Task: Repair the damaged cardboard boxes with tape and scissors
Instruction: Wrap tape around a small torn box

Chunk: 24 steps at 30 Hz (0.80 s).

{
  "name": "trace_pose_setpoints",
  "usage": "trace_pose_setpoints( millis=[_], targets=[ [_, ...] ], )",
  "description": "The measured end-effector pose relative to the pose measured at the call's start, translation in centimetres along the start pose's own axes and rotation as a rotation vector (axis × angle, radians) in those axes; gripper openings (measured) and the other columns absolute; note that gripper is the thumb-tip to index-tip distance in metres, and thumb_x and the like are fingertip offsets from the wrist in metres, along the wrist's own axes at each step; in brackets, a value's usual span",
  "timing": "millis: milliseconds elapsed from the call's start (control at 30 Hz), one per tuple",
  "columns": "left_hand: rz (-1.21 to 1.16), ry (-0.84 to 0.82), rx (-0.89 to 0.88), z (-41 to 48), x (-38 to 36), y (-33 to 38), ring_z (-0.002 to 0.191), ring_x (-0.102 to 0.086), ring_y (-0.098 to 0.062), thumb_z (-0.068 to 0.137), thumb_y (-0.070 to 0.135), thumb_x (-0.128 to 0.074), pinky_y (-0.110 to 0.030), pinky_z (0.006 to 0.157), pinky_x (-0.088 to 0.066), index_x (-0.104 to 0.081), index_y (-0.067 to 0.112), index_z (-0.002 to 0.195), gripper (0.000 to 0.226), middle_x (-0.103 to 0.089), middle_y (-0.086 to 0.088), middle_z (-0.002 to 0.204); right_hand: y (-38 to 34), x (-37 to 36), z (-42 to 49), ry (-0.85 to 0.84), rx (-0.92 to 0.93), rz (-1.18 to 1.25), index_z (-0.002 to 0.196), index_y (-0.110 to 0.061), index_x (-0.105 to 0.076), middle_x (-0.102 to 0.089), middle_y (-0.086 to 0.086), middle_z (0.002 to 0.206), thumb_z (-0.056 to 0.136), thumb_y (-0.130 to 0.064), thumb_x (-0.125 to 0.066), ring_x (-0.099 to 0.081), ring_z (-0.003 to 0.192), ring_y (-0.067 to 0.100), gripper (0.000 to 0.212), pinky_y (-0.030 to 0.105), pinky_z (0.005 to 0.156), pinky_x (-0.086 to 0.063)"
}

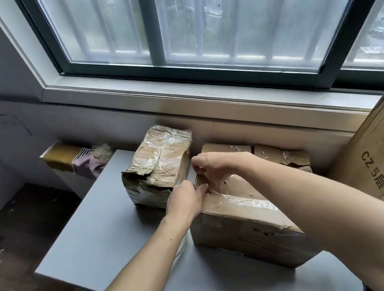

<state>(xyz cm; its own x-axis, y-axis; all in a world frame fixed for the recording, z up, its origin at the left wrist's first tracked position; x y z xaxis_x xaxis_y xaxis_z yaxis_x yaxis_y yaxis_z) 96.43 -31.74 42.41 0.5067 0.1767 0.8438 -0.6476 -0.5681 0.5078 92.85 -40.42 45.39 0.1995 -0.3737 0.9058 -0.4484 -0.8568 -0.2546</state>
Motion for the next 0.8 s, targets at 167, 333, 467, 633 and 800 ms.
trace_pose_setpoints(
  millis=[167,333,467,633,800],
  targets=[
    [0.089,0.039,-0.073,-0.1,0.7,1.1,0.104,-0.062,-0.042,0.105,0.039,-0.038,-0.040,0.080,-0.047,-0.065,0.001,0.106,0.046,-0.068,-0.025,0.108,0.0,0.1,-0.2,-0.030,-0.008,0.032,0.091,-0.011,-0.045,-0.055,0.014,0.102,0.092,-0.002,-0.045,-0.049,0.088,0.029,0.009,0.034,0.071,-0.037],
    [0.113,0.049,-0.132,-0.1,1.0,1.4,0.099,-0.064,-0.042,0.104,0.037,-0.040,-0.040,0.077,-0.048,-0.068,0.003,0.101,0.044,-0.070,-0.024,0.102,-0.1,0.0,-0.2,-0.037,-0.020,0.058,0.093,-0.012,-0.046,-0.054,0.009,0.098,0.093,-0.003,-0.044,-0.048,0.087,0.027,0.009,0.032,0.069,-0.034],
    [0.021,0.022,-0.117,0.4,1.0,0.4,0.099,-0.064,-0.041,0.103,0.045,-0.038,-0.041,0.078,-0.047,-0.069,0.002,0.098,0.053,-0.069,-0.024,0.100,0.4,0.0,-0.2,-0.001,-0.042,0.086,0.095,-0.013,-0.049,-0.053,0.007,0.098,0.096,-0.008,-0.045,-0.049,0.087,0.026,0.007,0.029,0.068,-0.033],
    [-0.010,-0.206,-0.026,-0.4,-1.7,1.0,0.097,-0.066,-0.024,0.050,0.100,-0.045,-0.037,0.084,-0.055,-0.068,0.024,0.108,0.098,-0.071,-0.001,0.101,1.2,-0.1,-0.8,0.014,-0.066,0.100,0.108,-0.008,-0.054,-0.050,0.005,0.101,0.100,-0.010,-0.044,-0.047,0.090,0.024,0.013,0.029,0.072,-0.033],
    [-0.032,-0.143,-0.038,0.8,-1.4,0.3,0.094,-0.067,-0.027,0.064,0.088,-0.051,-0.039,0.081,-0.055,-0.068,0.021,0.105,0.080,-0.072,-0.004,0.098,0.8,-0.1,-1.0,0.019,-0.054,0.108,0.100,-0.013,-0.049,-0.054,0.010,0.104,0.101,-0.012,-0.044,-0.046,0.090,0.024,0.006,0.029,0.072,-0.031]
  ],
)
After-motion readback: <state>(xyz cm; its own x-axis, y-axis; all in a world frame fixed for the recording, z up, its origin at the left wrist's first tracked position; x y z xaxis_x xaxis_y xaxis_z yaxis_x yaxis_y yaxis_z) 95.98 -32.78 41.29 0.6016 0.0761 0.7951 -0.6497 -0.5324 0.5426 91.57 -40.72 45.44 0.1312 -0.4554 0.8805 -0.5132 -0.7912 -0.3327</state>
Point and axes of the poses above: each hand's wrist, its own z-axis towards the middle knuckle, its own x-axis out of the back of the hand, y = z × x, the point moved 10 cm from there along z, towards the middle knuckle
